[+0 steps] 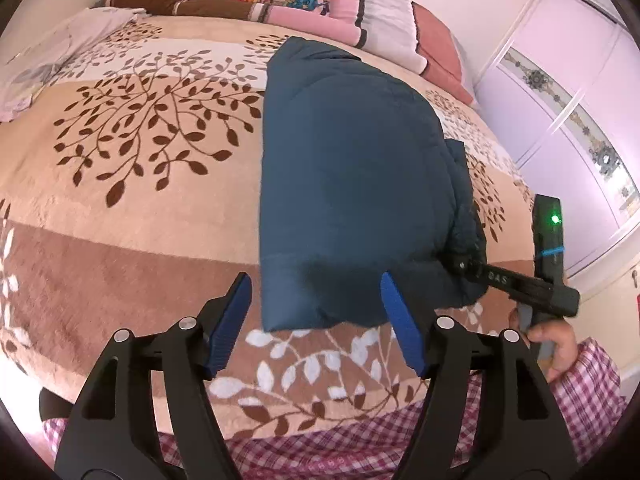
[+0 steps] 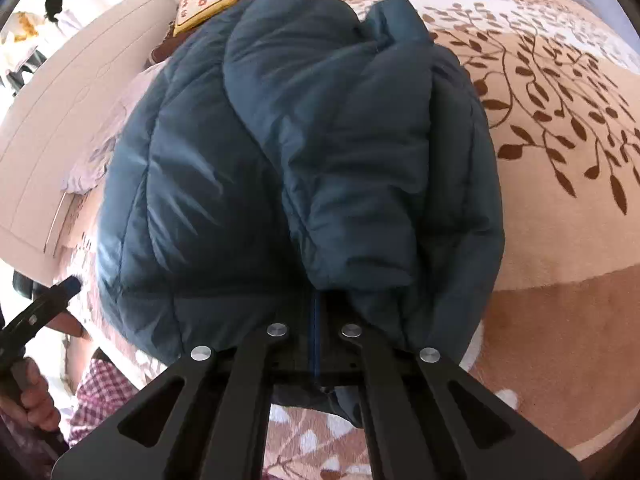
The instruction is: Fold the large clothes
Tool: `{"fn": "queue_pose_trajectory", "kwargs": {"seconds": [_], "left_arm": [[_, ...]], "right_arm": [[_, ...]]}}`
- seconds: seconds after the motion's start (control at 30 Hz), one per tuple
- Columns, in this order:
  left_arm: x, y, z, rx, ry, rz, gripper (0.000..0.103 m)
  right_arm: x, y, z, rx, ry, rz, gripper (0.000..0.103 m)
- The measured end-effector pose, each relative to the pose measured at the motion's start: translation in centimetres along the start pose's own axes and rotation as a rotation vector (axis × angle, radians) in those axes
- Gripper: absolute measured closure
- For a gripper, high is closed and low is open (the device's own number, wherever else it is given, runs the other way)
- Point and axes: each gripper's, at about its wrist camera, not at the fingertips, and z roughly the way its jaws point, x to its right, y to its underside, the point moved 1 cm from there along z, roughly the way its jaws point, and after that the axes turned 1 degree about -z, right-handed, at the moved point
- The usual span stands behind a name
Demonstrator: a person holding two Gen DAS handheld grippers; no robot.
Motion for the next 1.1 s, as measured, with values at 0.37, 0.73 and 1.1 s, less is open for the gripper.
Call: {"fn": "queue_pose_trajectory", "kwargs": {"seconds": [0.37,0.73,1.1], "left_arm": [[-0.9,2.8,0.1,-0.038,-0.156,0.036,0.035],[0.1,4.4,-0.2,-0.035,-0.210,0.078,0.035],[1.6,5.4,-1.5,0.000,-0.213,0.128,0.035]], "right_arm": [[-4.1,0.5,-1.4,0.035,0.159,-0.087,0.103],[-7.3,5.3,-5.3,0.108,0.212,-0.123,0.075],[-8.2,10.9,-4.7,0.057,0.261,-0.084,0.074]]}}
